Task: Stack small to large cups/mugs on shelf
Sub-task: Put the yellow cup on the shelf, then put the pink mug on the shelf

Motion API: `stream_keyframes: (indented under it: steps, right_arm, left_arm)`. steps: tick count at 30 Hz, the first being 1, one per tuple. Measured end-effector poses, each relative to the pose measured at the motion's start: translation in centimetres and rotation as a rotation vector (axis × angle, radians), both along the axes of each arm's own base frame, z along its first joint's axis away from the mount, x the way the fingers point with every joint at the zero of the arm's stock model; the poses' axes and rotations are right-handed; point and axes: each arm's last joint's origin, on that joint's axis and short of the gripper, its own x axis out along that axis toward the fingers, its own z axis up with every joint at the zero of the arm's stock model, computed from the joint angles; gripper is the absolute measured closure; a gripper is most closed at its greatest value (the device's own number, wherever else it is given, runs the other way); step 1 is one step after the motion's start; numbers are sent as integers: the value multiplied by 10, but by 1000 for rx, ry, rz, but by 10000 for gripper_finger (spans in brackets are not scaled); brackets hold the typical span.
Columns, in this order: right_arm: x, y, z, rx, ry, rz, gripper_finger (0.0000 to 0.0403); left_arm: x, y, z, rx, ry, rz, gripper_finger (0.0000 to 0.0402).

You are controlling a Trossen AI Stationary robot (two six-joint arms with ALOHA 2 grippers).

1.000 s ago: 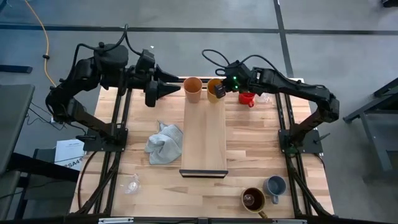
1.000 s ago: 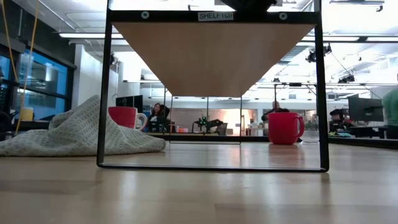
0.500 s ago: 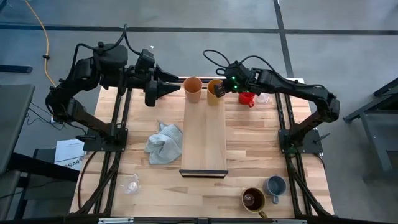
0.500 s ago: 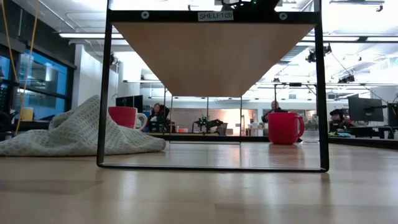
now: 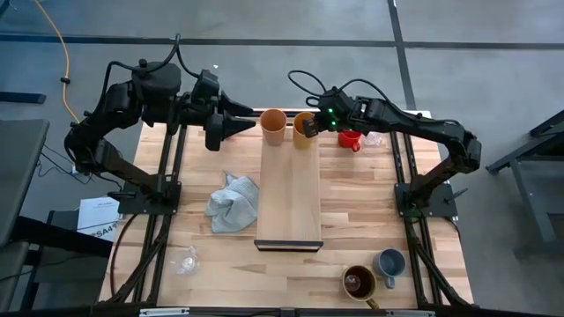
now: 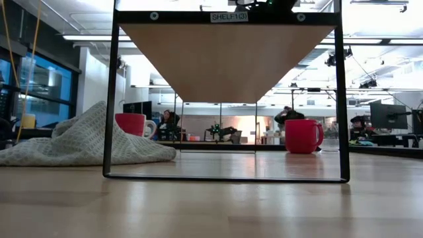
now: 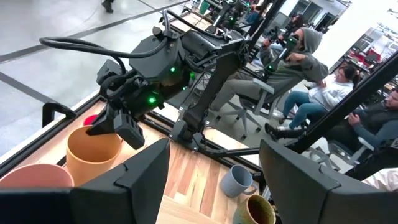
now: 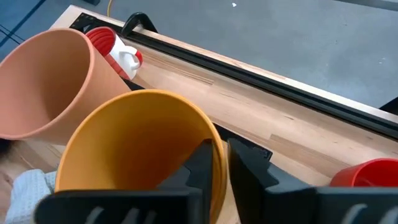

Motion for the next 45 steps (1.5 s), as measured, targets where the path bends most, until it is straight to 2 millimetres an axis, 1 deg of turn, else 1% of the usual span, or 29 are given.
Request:
stream_keyframes:
  steps: [3,7,14,18,22,25,29,32,34,37,40,42,45]
  right_arm:
    - [0,-1,2,-14,2,-13,335]
    - [0,-1,9,-34,-15,-17,309]
    - [-1,-1,16,-54,-17,-9,277]
    - [-9,2,20,-51,-3,-6,259]
    - [-29,9,32,-60,16,9,235]
    - [-52,20,44,-61,50,36,217]
    - [-83,41,55,-47,99,88,201]
    - [-104,60,60,-46,136,142,199]
    - [-114,72,64,-62,143,167,199]
    - [-126,87,69,-92,124,194,199]
    - [-132,98,71,-119,83,230,199]
    - [-133,105,64,-128,58,255,199]
    - [-134,112,42,-105,13,256,199]
  left_arm:
    - [0,0,0,0,0,0,163]
    - [0,0,0,0,0,0,163]
    - [0,0,0,0,0,0,163]
    - [0,0,0,5,1,-2,163]
    - [0,1,0,13,5,17,163]
    - [-1,2,0,43,13,63,163]
    - [-1,4,-1,86,35,126,163]
    - [-2,4,-3,106,64,119,163]
    - [-3,3,-6,110,94,91,163]
    - [2,2,-15,92,130,28,163]
    - [17,-7,-35,66,150,-41,163]
    - [26,-14,-50,68,130,-71,163]
    - [33,-27,-74,35,72,-108,163]
